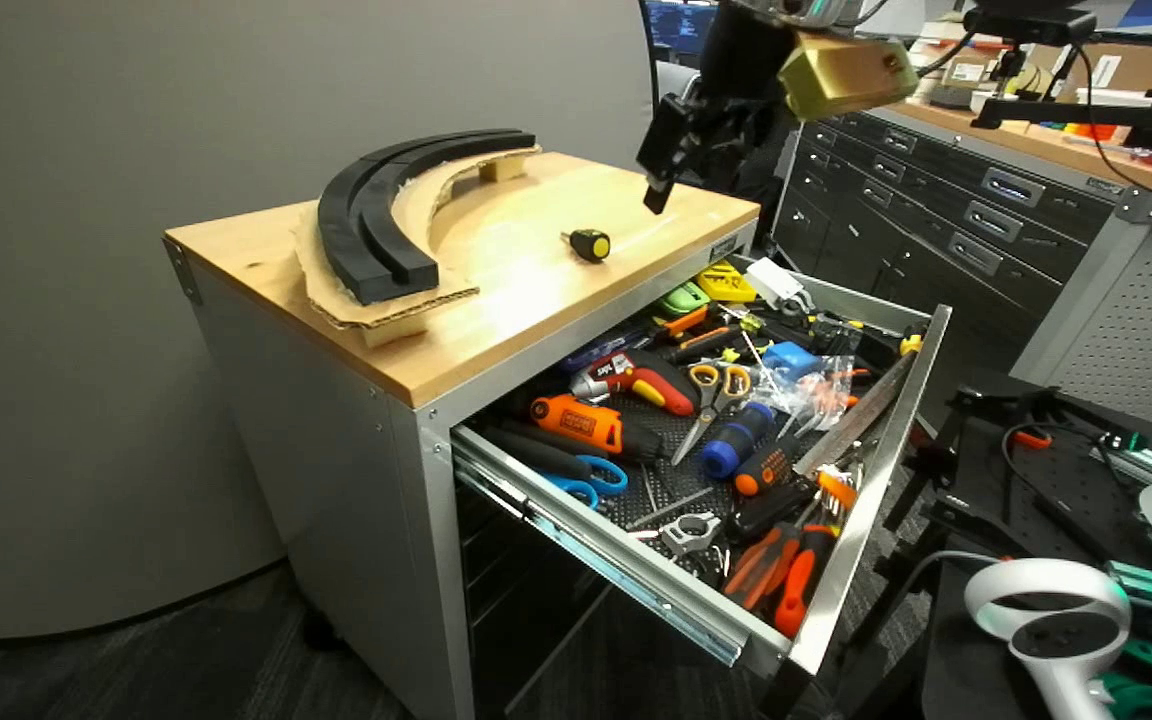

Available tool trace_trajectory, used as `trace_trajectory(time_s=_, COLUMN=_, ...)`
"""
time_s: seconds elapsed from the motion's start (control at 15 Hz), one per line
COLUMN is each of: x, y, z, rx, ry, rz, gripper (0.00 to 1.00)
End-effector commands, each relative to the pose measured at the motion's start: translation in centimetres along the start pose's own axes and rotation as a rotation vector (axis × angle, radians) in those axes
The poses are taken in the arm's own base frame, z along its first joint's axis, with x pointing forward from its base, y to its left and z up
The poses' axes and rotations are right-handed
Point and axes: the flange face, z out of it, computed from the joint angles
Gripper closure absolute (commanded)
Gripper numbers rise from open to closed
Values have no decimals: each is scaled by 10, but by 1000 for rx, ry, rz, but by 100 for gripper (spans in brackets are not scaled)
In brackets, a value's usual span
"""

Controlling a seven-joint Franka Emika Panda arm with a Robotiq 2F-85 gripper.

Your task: Put the screwdriver in the drawer and the close it

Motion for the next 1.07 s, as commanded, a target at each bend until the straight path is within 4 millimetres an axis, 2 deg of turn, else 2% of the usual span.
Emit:
trace_trajectory(time_s=0.0, x=38, y=-34, z=26, rx=-69, ry=20, rz=26, gripper=0)
trace_trajectory(time_s=0.53, x=73, y=-97, z=74, rx=-200, ry=-29, rz=57, gripper=0)
trace_trajectory(time_s=0.73, x=85, y=-108, z=91, rx=-251, ry=-44, rz=58, gripper=0)
trace_trajectory(time_s=1.0, x=106, y=-106, z=107, rx=-320, ry=-51, rz=57, gripper=0)
